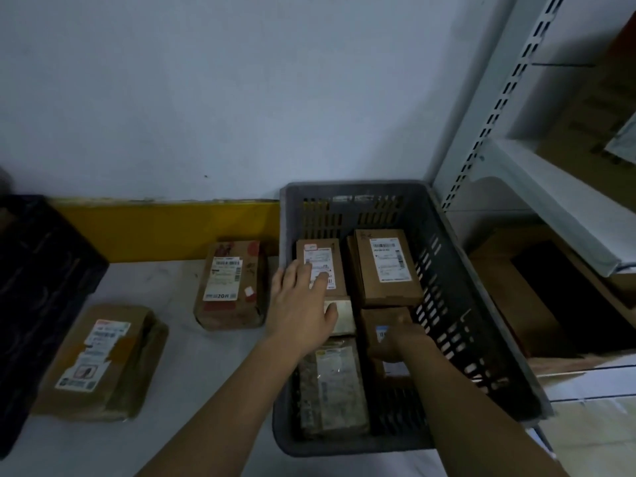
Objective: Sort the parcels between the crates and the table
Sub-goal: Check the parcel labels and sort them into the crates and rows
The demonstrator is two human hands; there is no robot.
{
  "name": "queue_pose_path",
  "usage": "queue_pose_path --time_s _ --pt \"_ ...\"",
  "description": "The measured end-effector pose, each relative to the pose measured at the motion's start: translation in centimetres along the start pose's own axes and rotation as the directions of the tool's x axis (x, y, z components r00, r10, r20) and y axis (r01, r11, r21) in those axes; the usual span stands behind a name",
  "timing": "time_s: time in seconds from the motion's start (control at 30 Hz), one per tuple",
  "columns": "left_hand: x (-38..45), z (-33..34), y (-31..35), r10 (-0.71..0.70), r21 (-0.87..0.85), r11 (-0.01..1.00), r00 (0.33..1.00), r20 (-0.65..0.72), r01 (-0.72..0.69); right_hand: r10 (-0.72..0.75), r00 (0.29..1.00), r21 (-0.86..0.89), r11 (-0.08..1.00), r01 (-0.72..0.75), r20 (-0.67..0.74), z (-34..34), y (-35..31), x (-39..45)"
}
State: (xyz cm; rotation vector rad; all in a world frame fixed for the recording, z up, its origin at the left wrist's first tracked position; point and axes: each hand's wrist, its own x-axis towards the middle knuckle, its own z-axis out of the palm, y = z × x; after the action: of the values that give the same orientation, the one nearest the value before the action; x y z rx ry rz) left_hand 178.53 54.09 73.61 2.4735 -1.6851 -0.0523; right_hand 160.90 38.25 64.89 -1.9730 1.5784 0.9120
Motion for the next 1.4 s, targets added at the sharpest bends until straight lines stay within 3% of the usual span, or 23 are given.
queue_pose_path --time_s 0.43,0.53,0.63,0.73,0.87,1.0,1.27,1.33,1.4 --pt "-0.1 0.1 0.0 -0.018 0.008 1.000 0.999 -0.031 0.018 -0.015 1.000 0.043 0.999 0.016 -0.014 1.1 -0.1 2.7" --pt "-0.2 -0.4 0.0 -0.043 -0.048 0.998 0.999 -0.027 0.042 -0.062 0.995 -0.039 0.997 0.059 -0.084 0.0 -0.4 2.3" --pt "-0.9 -1.3 -0.7 -0.092 -0.111 0.990 0.993 -0.070 0.084 -0.106 0.972 -0.090 0.992 0.089 -0.211 -3.2 -2.3 -3.7" --pt "-2.1 -2.3 -2.3 -0.168 -0.132 0.979 0.980 -0.102 0.154 -0.159 0.900 -0.109 0.986 0.126 -0.405 -4.8 -4.3 -7.3" --pt "-4.1 -3.3 -6.2 -0.284 -0.127 0.955 0.950 -0.133 0.268 -0.208 0.677 -0.017 0.961 0.278 -0.706 -5.5 -7.8 -11.6" --pt "-7.3 -4.3 -11.0 -0.344 -0.106 0.937 0.929 -0.133 0.332 -0.307 0.497 -0.089 0.906 0.414 -0.812 -4.1 -12.6 -15.4" --pt "-17.2 -4.1 -23.2 -0.454 -0.171 0.884 0.886 -0.088 0.436 -0.450 0.367 -0.143 0.768 0.624 -0.814 4.1 -24.3 -21.5" --pt "-19.8 -3.4 -26.2 -0.496 -0.220 0.854 0.866 -0.069 0.471 -0.486 0.361 -0.151 0.737 0.659 -0.796 7.0 -26.9 -22.2" --pt "-22.0 -2.8 -28.7 -0.548 -0.200 0.820 0.836 -0.002 0.537 -0.543 0.407 -0.180 0.735 0.654 -0.735 10.0 -28.9 -22.3"
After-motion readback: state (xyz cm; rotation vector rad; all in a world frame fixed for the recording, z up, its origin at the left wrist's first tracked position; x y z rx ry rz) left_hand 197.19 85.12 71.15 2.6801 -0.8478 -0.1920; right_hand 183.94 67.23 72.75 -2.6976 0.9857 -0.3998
